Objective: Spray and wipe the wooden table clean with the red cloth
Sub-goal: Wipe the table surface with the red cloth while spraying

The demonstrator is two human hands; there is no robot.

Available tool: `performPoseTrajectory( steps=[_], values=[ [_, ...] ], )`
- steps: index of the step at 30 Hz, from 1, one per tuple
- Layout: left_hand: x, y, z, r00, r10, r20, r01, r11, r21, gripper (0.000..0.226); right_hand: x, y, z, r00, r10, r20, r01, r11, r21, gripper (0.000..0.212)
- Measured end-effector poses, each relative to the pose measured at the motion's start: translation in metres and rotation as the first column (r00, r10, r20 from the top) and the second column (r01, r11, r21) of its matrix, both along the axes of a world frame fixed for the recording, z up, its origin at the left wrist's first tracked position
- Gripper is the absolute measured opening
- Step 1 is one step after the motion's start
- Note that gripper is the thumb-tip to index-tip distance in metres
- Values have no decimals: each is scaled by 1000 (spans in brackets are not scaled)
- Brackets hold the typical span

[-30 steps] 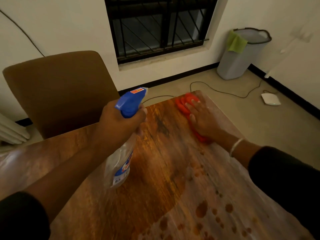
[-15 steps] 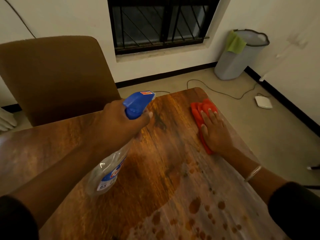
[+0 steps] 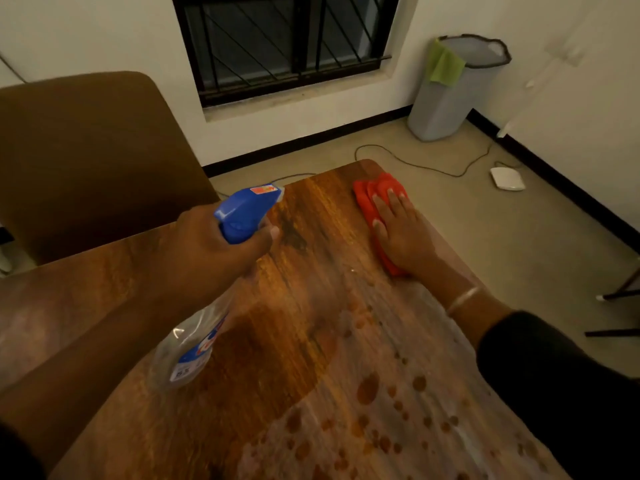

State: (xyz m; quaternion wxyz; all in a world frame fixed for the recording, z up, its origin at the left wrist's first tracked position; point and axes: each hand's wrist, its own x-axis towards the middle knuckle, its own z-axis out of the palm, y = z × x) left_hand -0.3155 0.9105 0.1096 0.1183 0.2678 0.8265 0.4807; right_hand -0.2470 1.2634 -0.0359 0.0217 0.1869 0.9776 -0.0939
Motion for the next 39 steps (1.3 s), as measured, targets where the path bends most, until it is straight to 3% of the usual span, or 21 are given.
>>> performPoseTrajectory(
  steps=[5, 8, 14, 19, 24, 30, 33, 39],
  values=[
    [4, -1, 2, 999, -32, 12, 32, 999, -10, 27, 116, -20, -2, 997, -33, 65, 34, 999, -20, 62],
    [3, -6, 5, 999, -16, 28, 15, 1000, 8, 35, 92, -5, -1, 995, -46, 87, 43, 998, 38, 65],
    [6, -6, 10, 998, -9, 58, 10, 1000, -11, 36, -9, 30, 13, 993, -109, 45, 111, 994, -22, 63],
    [11, -4, 9, 999, -3, 39, 6, 998, -56, 31, 54, 8, 13, 992, -94, 83, 95, 995, -12, 61],
    [14, -7, 10, 999, 14, 47, -14, 1000, 3, 22, 150, -6, 15, 983, -79, 163, 74, 996, 41, 63],
    [15, -17, 12, 999, 21, 42, -23, 998, 58, 17, 80, 2, 19, 964, -252, 86, 254, 967, -14, 65],
    [18, -16, 9, 999, -38, 11, 38, 998, 45, 26, 79, -20, 16, 954, -296, 53, 297, 955, -3, 62],
    [27, -5, -1, 989, -138, 62, 135, 990, 40, 31, 108, -151, 5, 985, -169, -28, 166, 983, -74, 60]
  ],
)
